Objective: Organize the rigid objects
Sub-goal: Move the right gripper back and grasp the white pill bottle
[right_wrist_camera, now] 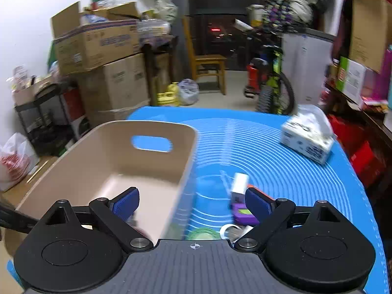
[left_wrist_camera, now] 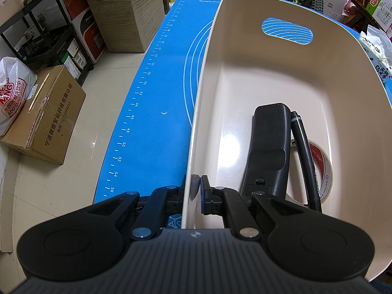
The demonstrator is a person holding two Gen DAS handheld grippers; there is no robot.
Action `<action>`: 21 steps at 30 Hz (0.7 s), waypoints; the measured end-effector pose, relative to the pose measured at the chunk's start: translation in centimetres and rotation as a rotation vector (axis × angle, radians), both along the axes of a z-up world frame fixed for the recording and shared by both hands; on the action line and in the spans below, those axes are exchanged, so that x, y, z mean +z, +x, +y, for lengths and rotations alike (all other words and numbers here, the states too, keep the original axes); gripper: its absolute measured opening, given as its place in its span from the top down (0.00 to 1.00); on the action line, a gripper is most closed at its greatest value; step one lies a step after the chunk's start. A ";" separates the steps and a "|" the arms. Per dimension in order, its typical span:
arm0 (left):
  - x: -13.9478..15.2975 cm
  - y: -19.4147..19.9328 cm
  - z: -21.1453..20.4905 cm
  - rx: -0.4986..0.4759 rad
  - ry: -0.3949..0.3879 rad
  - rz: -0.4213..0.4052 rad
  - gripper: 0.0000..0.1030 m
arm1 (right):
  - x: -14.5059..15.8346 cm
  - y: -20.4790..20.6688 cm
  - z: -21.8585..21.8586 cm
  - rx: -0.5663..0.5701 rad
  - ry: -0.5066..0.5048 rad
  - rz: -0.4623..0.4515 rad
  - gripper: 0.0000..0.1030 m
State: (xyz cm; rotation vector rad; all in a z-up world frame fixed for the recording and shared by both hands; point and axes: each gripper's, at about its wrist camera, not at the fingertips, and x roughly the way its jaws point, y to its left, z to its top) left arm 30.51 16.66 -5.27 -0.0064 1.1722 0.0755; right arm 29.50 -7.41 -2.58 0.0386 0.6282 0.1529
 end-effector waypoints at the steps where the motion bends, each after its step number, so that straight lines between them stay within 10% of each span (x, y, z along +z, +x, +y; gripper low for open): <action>1: 0.0 0.0 0.0 0.000 0.000 0.000 0.91 | -0.3 -0.1 -0.5 -0.017 0.010 0.003 0.09; 21: 0.0 -0.1 0.0 0.000 -0.003 -0.001 0.91 | -7.1 1.1 -5.5 -0.145 -0.132 0.106 0.08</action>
